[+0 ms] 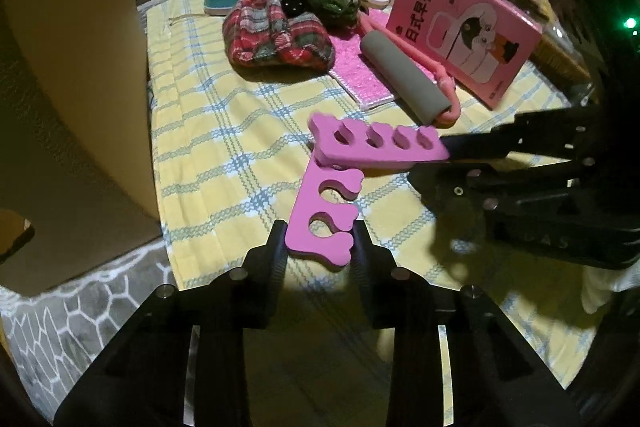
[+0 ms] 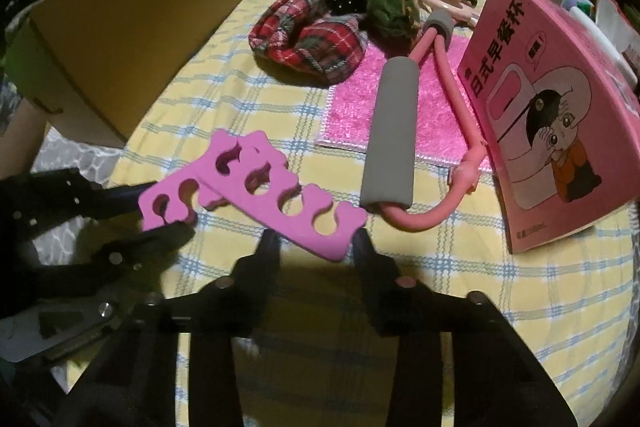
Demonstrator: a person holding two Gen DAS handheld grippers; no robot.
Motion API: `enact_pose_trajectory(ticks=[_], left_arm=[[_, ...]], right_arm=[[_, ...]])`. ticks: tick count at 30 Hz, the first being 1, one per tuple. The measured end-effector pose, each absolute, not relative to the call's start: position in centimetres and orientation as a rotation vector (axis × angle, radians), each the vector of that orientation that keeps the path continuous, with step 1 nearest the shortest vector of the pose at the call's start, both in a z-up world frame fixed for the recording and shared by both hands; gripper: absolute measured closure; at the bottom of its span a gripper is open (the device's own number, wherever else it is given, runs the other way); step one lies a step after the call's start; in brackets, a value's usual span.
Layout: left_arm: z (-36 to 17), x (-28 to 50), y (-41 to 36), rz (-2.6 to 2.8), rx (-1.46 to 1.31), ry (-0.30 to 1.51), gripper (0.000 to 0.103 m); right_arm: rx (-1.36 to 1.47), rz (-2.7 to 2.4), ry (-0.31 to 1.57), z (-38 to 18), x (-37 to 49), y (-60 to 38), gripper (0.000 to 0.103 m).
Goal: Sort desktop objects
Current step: 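Grasp one pink toe separator with the left tool while the right tool grasps the other, then carry both toe separators over the cardboard box and open both tools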
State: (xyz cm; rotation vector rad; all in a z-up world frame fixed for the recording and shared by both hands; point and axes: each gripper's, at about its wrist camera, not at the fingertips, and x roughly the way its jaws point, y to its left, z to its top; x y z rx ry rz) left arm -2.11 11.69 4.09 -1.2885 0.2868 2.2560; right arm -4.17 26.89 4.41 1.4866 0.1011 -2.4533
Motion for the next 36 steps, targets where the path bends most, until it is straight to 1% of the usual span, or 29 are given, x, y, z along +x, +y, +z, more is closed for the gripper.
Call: enact_pose_trajectory(ticks=[1,5,6,7,8,10,12,14,15,17,22,24,26,29,36], left_arm=[[4.2,-2.0,11.4,2.256,-1.299,0.273,0.073],[4.2,-1.8,9.9,2.266,-1.343,0.211,0.074],[4.3,-1.9,9.5,2.271,-1.351,0.187,0.074],[4.3,-1.8,9.1,2.272,-1.357,0.172,0.074],[4.3,-1.7,8.7,2.280,-1.364,0.163,0.074],[4.4,-1.6,8.2,2.285,-1.370,0.155,0.073],[4.2,-1.4,7.9,2.291,-1.377,0.155,0.073],[3.9,-1.2,7.8,2.295,-1.386,0.163,0.073],[3.8,-1.2,7.8,2.297,-1.386,0.166,0.073],[3.8,-1.1,7.9,2.302,-1.386,0.166,0.072],[3.7,-1.2,7.8,2.300,-1.393,0.146,0.072],[3.7,-1.2,7.7,2.299,-1.394,0.136,0.072],[3.7,-1.2,7.5,2.301,-1.398,0.120,0.072],[4.0,-1.1,7.2,2.300,-1.408,0.065,0.072],[5.6,-0.2,6.7,2.327,-1.374,0.033,0.073]], right_arm=[[1.488,-2.437,0.082,4.4,-4.1,27.0,0.075],[1.504,-2.234,-0.040,4.7,-2.9,26.8,0.073],[1.495,-2.201,-0.038,4.9,-2.3,26.6,0.073],[1.489,-2.197,-0.011,5.0,-1.8,26.3,0.071],[1.479,-2.216,0.030,5.2,-1.6,26.1,0.066],[1.469,-2.262,0.036,5.5,-1.8,26.2,0.060],[1.438,-2.333,0.075,5.9,-2.3,26.2,0.059],[1.394,-2.380,0.166,6.3,-2.6,25.5,0.056],[1.383,-2.379,0.183,6.2,-3.0,25.1,0.054],[1.373,-2.371,0.228,5.7,-3.6,24.2,0.045],[1.409,-2.337,0.344,3.9,-4.0,22.2,0.041],[1.391,-2.343,0.364,4.1,-3.6,22.3,0.048],[1.393,-2.348,0.339,4.2,-3.5,22.8,0.062],[1.397,-2.352,0.286,4.5,-3.3,23.3,0.065],[1.377,-2.378,0.129,6.0,-2.3,24.4,0.065]])
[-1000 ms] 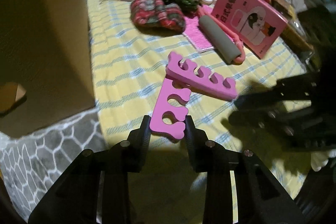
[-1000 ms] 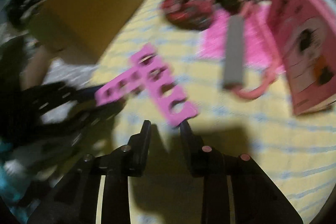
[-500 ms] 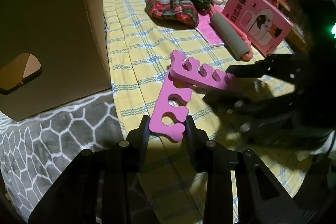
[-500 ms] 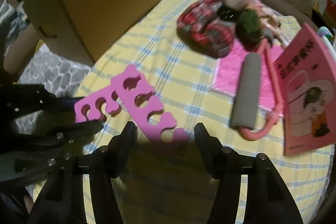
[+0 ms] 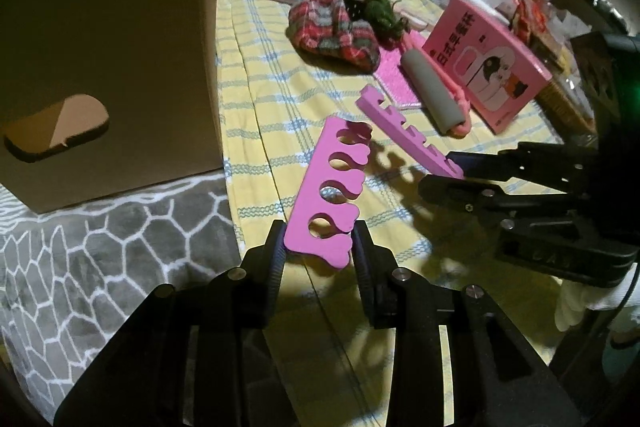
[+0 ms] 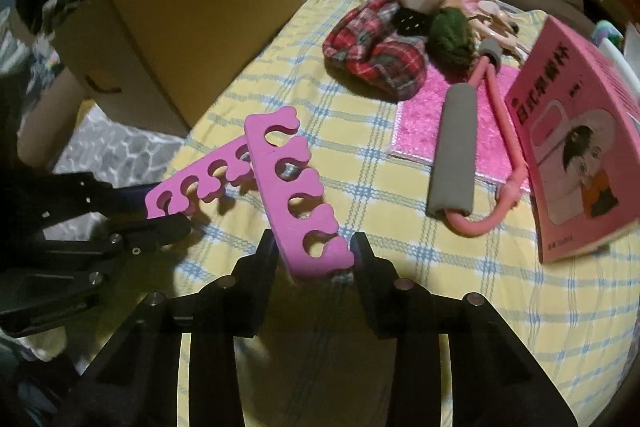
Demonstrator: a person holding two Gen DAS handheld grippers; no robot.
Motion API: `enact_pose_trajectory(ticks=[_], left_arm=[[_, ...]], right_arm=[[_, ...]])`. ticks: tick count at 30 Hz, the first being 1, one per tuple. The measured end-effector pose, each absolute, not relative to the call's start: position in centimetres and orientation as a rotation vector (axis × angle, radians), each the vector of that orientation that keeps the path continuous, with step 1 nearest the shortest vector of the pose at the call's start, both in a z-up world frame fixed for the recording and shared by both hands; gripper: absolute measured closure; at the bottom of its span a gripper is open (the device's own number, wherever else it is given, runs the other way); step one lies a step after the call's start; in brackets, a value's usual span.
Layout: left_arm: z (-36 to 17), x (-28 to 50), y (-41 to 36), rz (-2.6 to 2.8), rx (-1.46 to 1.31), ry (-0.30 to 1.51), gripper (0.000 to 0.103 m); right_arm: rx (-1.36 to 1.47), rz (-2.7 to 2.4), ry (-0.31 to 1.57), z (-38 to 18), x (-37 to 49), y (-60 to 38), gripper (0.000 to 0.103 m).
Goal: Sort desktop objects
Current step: 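Carry both toe separators over the cardboard box and open both tools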
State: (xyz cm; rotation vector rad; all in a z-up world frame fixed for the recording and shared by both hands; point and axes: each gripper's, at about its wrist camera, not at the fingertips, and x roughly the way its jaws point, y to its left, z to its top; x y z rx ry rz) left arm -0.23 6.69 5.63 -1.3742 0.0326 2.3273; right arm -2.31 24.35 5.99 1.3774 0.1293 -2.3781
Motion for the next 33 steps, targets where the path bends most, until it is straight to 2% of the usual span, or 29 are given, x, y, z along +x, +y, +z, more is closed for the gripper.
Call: enact_pose_trajectory(ticks=[15,33], left_arm=[[13.1,1.9,4.9,2.403,-1.225,0.035,0.073],[20.3,1.8,0.5,2.523,-1.111,0.002,0.073]], right_arm=[[1.304,-2.473,-0.005,11.4,-0.6,24.2,0.065],[1.194,-2.515,0.075,18.6,0.1,18.4,0.069]])
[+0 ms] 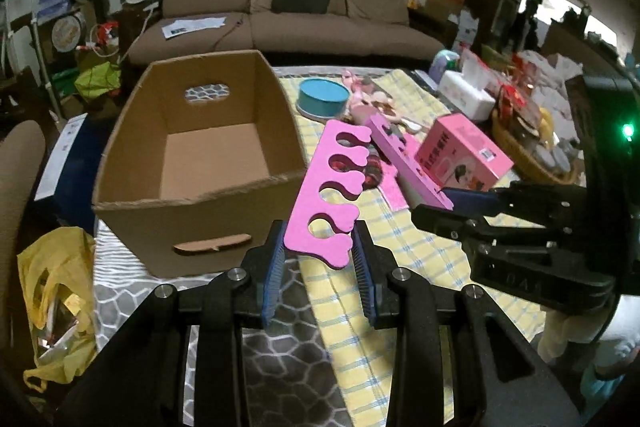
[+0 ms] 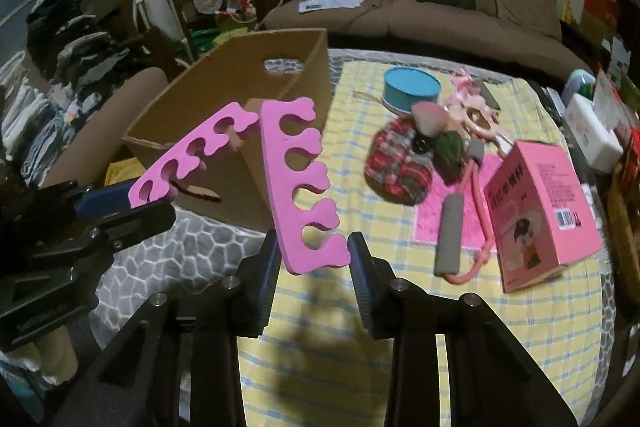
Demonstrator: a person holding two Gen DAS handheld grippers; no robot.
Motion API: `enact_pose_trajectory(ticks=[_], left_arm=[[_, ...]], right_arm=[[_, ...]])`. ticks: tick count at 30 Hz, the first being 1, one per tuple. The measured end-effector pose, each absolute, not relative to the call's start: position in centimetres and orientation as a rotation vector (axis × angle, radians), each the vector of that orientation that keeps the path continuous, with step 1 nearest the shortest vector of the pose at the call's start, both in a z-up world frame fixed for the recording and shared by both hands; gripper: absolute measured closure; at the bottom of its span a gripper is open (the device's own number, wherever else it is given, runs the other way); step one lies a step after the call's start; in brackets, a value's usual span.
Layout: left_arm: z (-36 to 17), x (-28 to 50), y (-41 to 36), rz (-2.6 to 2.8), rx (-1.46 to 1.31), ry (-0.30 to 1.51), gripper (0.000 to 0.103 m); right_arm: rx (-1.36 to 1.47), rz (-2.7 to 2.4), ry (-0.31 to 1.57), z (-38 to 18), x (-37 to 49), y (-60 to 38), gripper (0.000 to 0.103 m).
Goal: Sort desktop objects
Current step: 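Carry both toe separators over the cardboard box and open both tools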
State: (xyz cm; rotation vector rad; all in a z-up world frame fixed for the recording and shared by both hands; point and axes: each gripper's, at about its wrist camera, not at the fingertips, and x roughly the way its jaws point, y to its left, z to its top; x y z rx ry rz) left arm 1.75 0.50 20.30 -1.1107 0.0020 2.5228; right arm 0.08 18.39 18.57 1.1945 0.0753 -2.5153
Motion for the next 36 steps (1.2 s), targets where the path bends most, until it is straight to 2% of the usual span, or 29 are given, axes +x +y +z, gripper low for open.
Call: enact_pose_trajectory(ticks=[8,9,10,11,16,21,36], left_arm=[[22.0,0.1,-2.7,2.590,-1.087,-0.023,0.073],[22.0,-0.2,-2.9,2.596,-1.088,-0.019,0.073],[22.0,-0.4,-3.1,2.602,-1.088,-0.018,0.073],[22.1,-0.7,-3.3,2.609,-1.085,-0.019,0.073],[21.7,-3.0,-3.5,2.629,-1.109,0.023,0.073],[21.0,-5.1,-4.7,2.629,-1.148,-0.013,0.073],[19.0,-6.8,-5.5,2.613,-1.218,-0.009,0.073]], right_arm=[[1.172,-2.487,0.083,19.9,-1.3,15.0,0.071],[1.171,-2.486,0.083,20.0,-1.5,14.6,0.075],[1.170,-2.481,0.082,20.1,-1.7,14.3,0.084],[1.174,-2.472,0.076,20.2,-2.1,13.9,0.085],[1.200,-2.451,0.080,20.0,-4.5,11.9,0.087],[1.210,-2.443,0.086,20.2,-6.3,10.3,0.088],[1.308,-2.411,0.019,19.0,-9.5,9.1,0.091]])
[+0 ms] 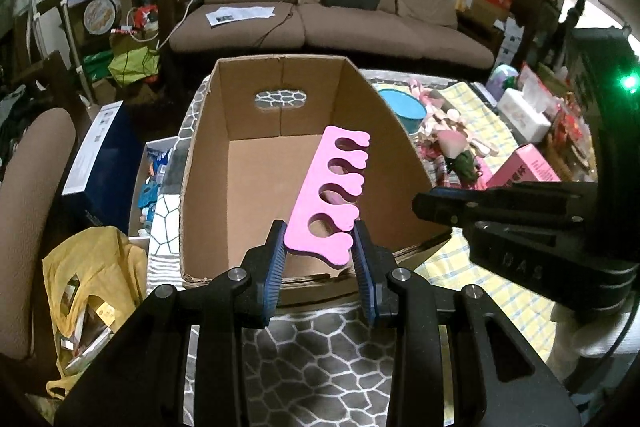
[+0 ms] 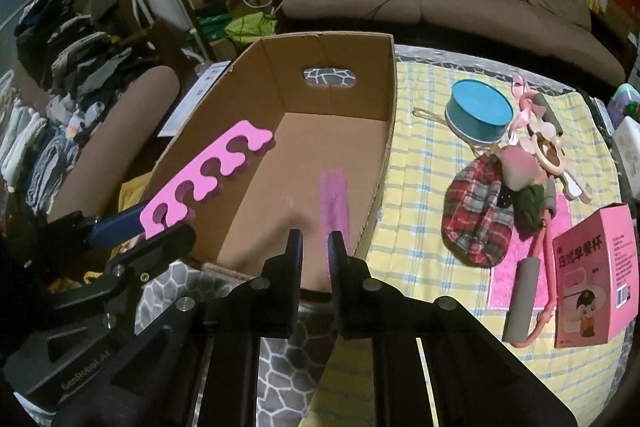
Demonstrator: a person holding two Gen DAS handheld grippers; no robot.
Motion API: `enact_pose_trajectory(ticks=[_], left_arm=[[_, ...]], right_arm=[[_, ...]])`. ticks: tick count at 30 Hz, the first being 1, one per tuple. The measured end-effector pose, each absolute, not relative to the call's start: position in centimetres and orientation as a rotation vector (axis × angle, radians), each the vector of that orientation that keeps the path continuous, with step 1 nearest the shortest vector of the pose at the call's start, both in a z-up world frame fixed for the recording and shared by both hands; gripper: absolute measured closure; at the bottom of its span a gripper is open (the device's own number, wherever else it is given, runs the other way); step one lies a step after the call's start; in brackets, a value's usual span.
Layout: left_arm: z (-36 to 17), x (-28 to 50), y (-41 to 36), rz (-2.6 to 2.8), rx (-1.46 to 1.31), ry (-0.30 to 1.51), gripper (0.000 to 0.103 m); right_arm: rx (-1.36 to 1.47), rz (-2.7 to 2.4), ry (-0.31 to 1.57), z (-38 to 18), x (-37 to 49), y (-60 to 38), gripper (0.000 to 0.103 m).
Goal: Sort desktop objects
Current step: 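Carry both toe separators over the cardboard box and open both tools, then withdraw both tools from the box back toward the table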
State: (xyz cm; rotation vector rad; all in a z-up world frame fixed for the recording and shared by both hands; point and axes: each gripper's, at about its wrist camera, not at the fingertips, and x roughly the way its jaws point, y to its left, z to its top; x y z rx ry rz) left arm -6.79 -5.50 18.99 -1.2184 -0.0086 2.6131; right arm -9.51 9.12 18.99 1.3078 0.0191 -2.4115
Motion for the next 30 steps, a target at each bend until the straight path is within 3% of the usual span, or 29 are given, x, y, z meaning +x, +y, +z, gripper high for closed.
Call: enact_pose_trajectory(ticks=[18,20,22,30], left_arm=[[16.3,-9.8,-5.4,2.618,-1.354,0.018,0.071],[16.1,-10.0,-5.7,2.620,-1.366,0.005,0.063],[16.0,-10.0,-6.0,2.645,-1.367,-0.002,0.049],[15.9,-9.9,-7.2,2.665,-1.378,-0.034,0.042]], right_arm=[[1.284,-2.395,-0.022,18.9,-9.0,9.2,0.079],[1.282,-2.393,-0.022,18.9,-9.0,9.1,0.078],[1.282,-2.393,-0.028,18.8,-9.0,9.0,0.076],[1.258,-2.380,-0.051,18.7,-8.8,9.0,0.058]])
